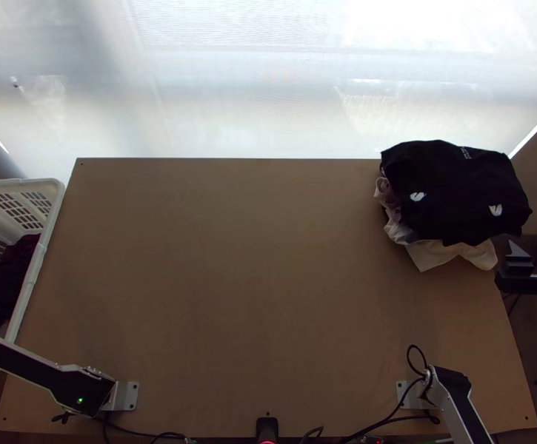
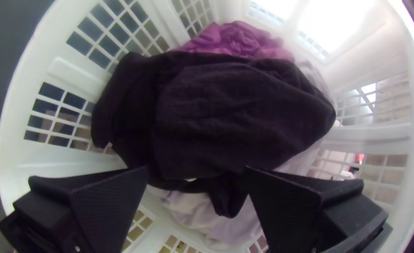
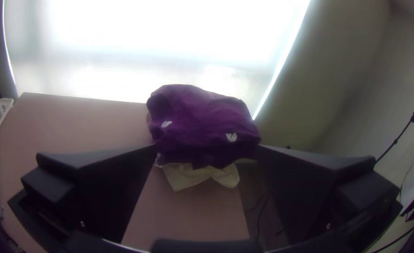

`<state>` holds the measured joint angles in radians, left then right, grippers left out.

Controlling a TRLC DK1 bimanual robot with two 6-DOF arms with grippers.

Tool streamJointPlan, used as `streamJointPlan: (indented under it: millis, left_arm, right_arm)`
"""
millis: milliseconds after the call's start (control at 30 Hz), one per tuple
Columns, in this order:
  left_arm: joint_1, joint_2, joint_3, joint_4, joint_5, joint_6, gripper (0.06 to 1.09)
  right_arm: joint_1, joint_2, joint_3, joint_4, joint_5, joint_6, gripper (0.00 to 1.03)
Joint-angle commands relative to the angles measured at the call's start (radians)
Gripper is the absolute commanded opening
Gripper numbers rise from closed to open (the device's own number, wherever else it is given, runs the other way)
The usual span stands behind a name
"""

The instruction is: Fold the t-shirt

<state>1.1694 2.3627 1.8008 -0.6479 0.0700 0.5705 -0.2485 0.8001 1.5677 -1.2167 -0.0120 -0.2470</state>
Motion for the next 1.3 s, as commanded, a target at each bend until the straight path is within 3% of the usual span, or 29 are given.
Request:
streamJointPlan:
  millis: [0,100,200,400,500,567,633,733,833,900,1033,1133,1267]
  left_arm:
    - [-0.028,0.09,0.083,0.022,-0.001,-0.008,1.03]
    - [-0.034,0.107,0.106,0.047,-0.009,-0.008,1.0]
    - [-0.039,0.116,0.106,0.1,-0.021,0.006,0.85]
    - [-0.045,0.156,0.143,0.131,-0.03,0.032,0.67]
    - [-0.043,0.171,0.157,0.131,-0.03,0.035,0.44]
    - [-0.042,0.178,0.158,0.131,-0.03,0.045,0.21]
    - [-0.039,0.182,0.163,0.117,-0.03,0.049,0.11]
    - [-0.043,0.107,0.193,-0.084,0.005,0.015,0.1]
    - [-0.054,-0.135,0.129,-0.276,0.208,0.002,0.1]
    - [-0.086,-0.304,0.068,-0.329,0.252,0.019,0.1]
    - [-0.205,-0.582,0.009,-0.587,0.436,0.167,0.1]
    - [-0.355,-0.763,-0.043,-0.702,0.468,0.256,0.1]
    - [-0.648,-0.974,-0.103,-0.76,0.473,0.223,0.1]
  right_arm:
    - [0.005,0.013,0.029,-0.038,0.003,-0.003,0.98]
    - [0.005,0.016,0.04,-0.052,0.003,-0.003,0.98]
    - [0.005,0.016,0.041,-0.06,0.001,-0.001,0.98]
    - [0.005,0.016,0.041,-0.069,0.001,0.014,0.98]
    - [0.005,0.019,0.041,-0.07,0.0,0.018,0.98]
    - [0.005,0.021,0.041,-0.07,0.0,0.022,0.98]
    - [0.005,0.024,0.041,-0.07,0.0,0.023,0.98]
    - [0.006,0.027,0.041,-0.07,0.0,0.025,0.98]
    - [0.006,0.031,0.04,-0.07,0.0,0.037,0.98]
    - [0.006,0.033,0.037,-0.07,-0.002,0.048,0.98]
    - [0.031,0.036,0.015,-0.064,-0.002,0.081,0.98]
    - [0.064,0.036,-0.005,-0.063,0.0,0.123,0.98]
    - [0.071,0.031,-0.032,-0.063,0.0,0.163,0.98]
